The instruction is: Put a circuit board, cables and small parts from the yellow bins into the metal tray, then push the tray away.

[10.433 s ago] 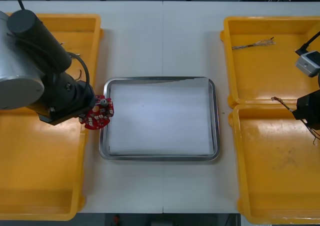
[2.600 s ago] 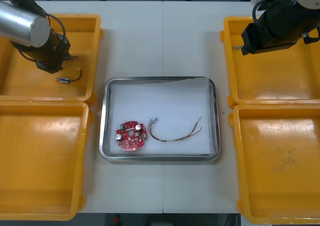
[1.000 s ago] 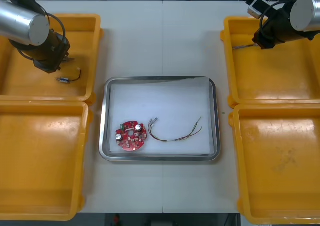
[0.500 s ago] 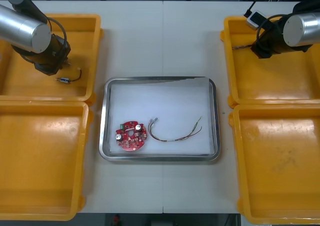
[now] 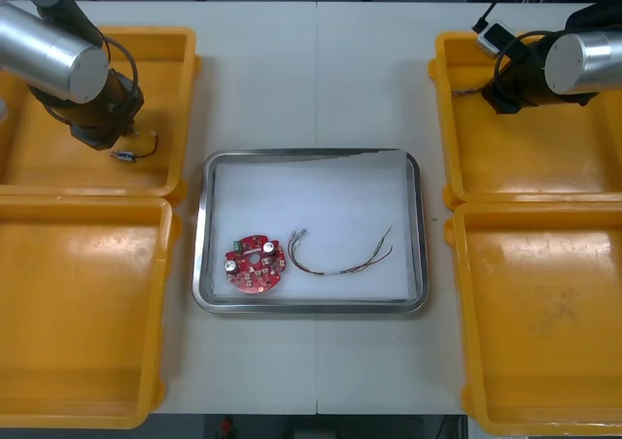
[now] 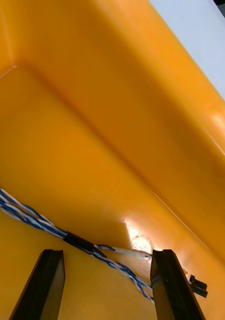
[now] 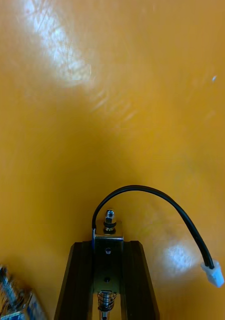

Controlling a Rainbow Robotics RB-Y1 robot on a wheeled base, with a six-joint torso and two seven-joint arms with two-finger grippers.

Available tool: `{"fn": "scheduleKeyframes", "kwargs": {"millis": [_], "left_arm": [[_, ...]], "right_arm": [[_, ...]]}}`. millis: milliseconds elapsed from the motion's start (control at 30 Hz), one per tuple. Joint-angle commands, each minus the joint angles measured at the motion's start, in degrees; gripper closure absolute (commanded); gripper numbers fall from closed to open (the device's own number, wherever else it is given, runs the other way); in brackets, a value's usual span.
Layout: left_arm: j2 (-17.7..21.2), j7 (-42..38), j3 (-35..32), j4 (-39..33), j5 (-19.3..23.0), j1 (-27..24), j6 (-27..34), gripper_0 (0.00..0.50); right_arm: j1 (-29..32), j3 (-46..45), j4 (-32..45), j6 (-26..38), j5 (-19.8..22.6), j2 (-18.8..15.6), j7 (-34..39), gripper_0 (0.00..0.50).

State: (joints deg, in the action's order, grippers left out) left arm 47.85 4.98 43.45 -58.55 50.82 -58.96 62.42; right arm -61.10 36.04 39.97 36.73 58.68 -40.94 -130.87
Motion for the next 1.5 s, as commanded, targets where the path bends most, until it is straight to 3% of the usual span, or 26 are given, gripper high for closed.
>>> {"fn": "scheduleKeyframes", "kwargs": {"millis": [33,400,433,467,500,533,567,767,1033,1267,1433,1500], "left_arm": [[2.4,4.5,-6.0,-6.0,-0.4,0.8,5.9,0.500],[4.8,5.3,-15.5,-16.2,-1.7,0.8,20.3,0.500],[4.9,5.4,-15.9,-16.7,-1.8,0.8,21.3,0.500],[5.1,5.4,-16.3,-18.1,-1.7,0.8,23.3,0.500],[5.3,5.2,-16.6,-19.6,-1.5,0.8,25.3,0.500],[5.4,5.0,-16.8,-20.4,-1.4,0.9,26.3,0.500],[5.7,4.7,-17.0,-22.0,-0.8,0.8,28.1,0.500],[6.3,2.9,-17.9,-27.0,3.1,0.8,33.4,0.500],[5.9,-8.3,-17.4,-33.2,6.6,0.9,34.5,0.500],[4.5,-20.8,-11.3,-39.1,5.8,0.9,32.6,0.500],[2.9,-25.4,-8.9,-40.0,5.4,0.9,30.9,0.500],[2.2,-26.7,-7.7,-40.0,5.0,0.9,30.2,0.500]], "right_arm": [[-2.8,0.0,-0.1,-0.7,1.3,1.0,-0.2,0.000],[-2.7,0.0,-2.7,-2.3,3.7,2.0,1.3,0.000],[-2.7,0.0,-2.8,-2.4,3.8,2.0,1.3,0.049],[-2.7,0.0,-3.1,-2.5,3.9,2.0,1.3,0.190],[-2.8,0.0,-3.2,-2.5,4.0,2.1,1.3,0.365],[-2.8,0.0,-3.3,-2.5,4.1,2.1,1.3,0.456],[-2.8,0.0,-3.4,-2.5,4.2,2.0,1.4,0.500],[-2.8,0.0,-3.4,-1.3,5.2,2.0,2.0,0.500],[-3.8,-0.8,-2.1,4.4,5.0,0.2,1.1,0.500],[-5.4,-4.1,-1.3,9.8,4.9,-1.2,0.5,0.500],[-5.4,-7.8,-1.3,10.4,5.0,-1.3,1.2,0.500],[-5.4,-8.9,-1.3,10.0,5.1,-1.5,1.7,0.433]]}}
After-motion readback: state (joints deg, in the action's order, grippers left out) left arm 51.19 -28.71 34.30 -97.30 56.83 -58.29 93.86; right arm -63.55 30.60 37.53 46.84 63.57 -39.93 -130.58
